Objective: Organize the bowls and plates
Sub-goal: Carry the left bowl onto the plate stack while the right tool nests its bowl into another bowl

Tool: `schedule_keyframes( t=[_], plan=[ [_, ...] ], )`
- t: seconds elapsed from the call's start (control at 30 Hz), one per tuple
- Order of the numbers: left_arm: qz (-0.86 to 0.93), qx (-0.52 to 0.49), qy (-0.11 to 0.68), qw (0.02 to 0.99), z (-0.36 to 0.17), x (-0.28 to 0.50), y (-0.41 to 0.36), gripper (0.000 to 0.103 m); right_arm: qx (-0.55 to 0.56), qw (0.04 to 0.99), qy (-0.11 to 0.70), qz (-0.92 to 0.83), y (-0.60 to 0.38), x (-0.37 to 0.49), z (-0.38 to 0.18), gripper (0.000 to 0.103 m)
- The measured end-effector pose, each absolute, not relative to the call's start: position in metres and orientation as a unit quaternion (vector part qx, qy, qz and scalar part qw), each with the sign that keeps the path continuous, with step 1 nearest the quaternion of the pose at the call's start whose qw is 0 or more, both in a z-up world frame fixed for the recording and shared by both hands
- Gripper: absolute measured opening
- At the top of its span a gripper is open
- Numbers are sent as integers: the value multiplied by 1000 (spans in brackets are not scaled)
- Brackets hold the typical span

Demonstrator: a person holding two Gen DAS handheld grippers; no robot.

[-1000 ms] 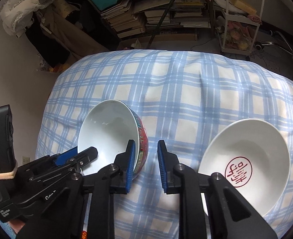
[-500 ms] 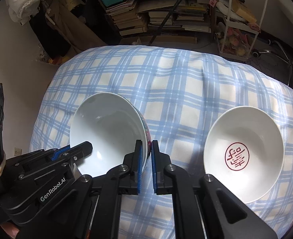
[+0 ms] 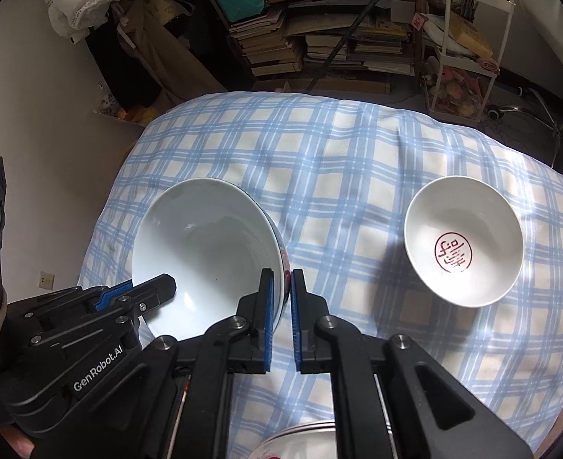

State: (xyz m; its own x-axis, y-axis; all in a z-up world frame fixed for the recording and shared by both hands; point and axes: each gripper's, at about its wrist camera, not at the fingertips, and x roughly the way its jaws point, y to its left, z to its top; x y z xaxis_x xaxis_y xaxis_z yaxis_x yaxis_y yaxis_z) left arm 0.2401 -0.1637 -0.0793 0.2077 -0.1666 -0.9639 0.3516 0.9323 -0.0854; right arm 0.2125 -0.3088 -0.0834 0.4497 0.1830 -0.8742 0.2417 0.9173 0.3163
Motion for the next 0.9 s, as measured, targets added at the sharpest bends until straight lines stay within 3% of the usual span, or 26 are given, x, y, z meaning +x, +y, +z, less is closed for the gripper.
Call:
schedule_keyframes(
  t=[0.9],
  plan=[
    [-147,57,611,776,-73,137,-63,11,213,835,507,28,-222,110,-78,10]
  ],
)
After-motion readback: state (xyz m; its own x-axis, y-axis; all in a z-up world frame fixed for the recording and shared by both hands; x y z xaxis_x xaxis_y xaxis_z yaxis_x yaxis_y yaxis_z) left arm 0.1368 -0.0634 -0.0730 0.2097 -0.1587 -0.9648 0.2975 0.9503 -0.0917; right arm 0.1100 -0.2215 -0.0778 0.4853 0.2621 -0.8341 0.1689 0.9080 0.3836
